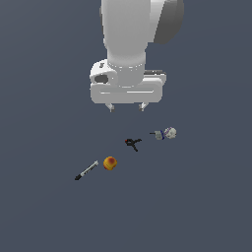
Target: Pick up a designated object from a clutter of objects.
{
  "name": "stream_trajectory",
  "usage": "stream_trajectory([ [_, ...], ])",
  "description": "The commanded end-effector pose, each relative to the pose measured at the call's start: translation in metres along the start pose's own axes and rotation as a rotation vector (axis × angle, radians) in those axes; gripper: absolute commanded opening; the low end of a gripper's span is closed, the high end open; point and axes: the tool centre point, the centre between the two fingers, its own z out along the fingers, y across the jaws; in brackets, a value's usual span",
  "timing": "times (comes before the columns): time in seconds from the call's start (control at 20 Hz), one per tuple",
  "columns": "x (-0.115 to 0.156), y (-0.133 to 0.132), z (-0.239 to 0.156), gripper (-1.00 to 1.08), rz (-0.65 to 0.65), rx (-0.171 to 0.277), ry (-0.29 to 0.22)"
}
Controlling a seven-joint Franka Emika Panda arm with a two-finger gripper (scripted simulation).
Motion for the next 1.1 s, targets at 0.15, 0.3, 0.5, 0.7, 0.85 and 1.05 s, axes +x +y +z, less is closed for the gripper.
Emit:
stream_trajectory([
  [0.15,0.000,0.001,0.003,1.00,-0.003,0.000,-0.002],
  [0.3,0.001,0.004,0.011,1.00,-0.013,0.001,-0.008],
  [0.5,0.001,0.005,0.016,1.00,-0.020,0.000,-0.011],
  [0.7,0.001,0.006,0.014,1.00,-0.016,0.001,-0.011],
  [0.85,0.001,0.003,0.018,1.00,-0.024,-0.001,-0.011],
  [1.05,0.002,-0.010,0.029,1.00,-0.053,-0.008,-0.011],
])
